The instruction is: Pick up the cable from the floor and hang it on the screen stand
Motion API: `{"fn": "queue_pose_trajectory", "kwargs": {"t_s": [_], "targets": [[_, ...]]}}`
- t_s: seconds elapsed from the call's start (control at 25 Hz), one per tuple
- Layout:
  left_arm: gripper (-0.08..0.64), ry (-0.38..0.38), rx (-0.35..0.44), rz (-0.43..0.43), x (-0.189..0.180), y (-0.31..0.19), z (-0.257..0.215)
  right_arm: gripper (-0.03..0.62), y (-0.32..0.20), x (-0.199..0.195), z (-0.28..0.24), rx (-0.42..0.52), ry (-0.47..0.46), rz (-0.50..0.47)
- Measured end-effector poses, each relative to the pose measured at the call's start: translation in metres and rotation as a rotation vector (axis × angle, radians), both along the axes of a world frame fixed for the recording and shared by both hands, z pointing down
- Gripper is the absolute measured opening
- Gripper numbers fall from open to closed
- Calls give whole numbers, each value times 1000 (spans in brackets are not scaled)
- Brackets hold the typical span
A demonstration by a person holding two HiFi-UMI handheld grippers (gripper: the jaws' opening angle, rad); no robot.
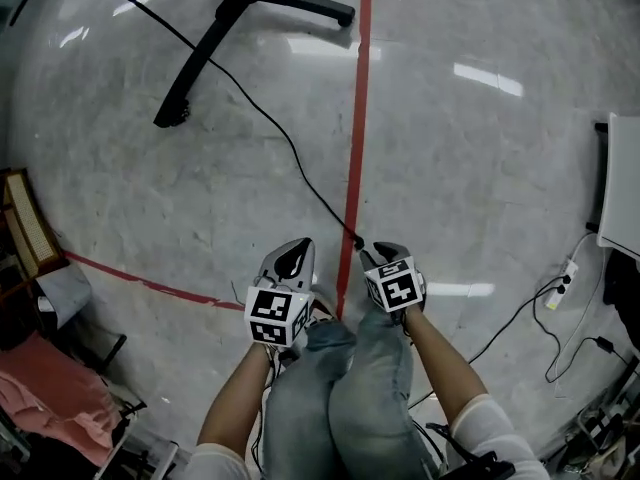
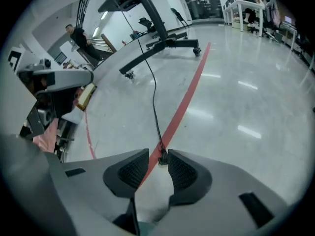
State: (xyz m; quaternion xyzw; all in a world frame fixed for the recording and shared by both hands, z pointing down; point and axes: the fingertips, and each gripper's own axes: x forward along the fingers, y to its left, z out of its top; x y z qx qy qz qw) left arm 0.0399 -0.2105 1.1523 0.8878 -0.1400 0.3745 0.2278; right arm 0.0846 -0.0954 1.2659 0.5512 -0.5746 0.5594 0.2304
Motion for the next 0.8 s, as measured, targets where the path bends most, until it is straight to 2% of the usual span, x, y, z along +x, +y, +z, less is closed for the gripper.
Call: {"fn": "queue_pose_trajectory", "kwargs": {"t_s": [0.12, 0.36, 0.64, 0.8], "targets": [[3, -2, -7, 54, 5, -2, 24, 121, 1, -8, 40, -39, 0, -43], [3, -2, -17, 49, 6, -12, 38, 130, 2, -18, 86, -85, 2, -58], [3, -17, -1, 114, 13, -14, 40, 133, 4, -29, 107, -140, -6, -59], [3, -28, 3, 113, 14, -20, 26, 126, 0, -17, 83, -97, -26, 5]]}}
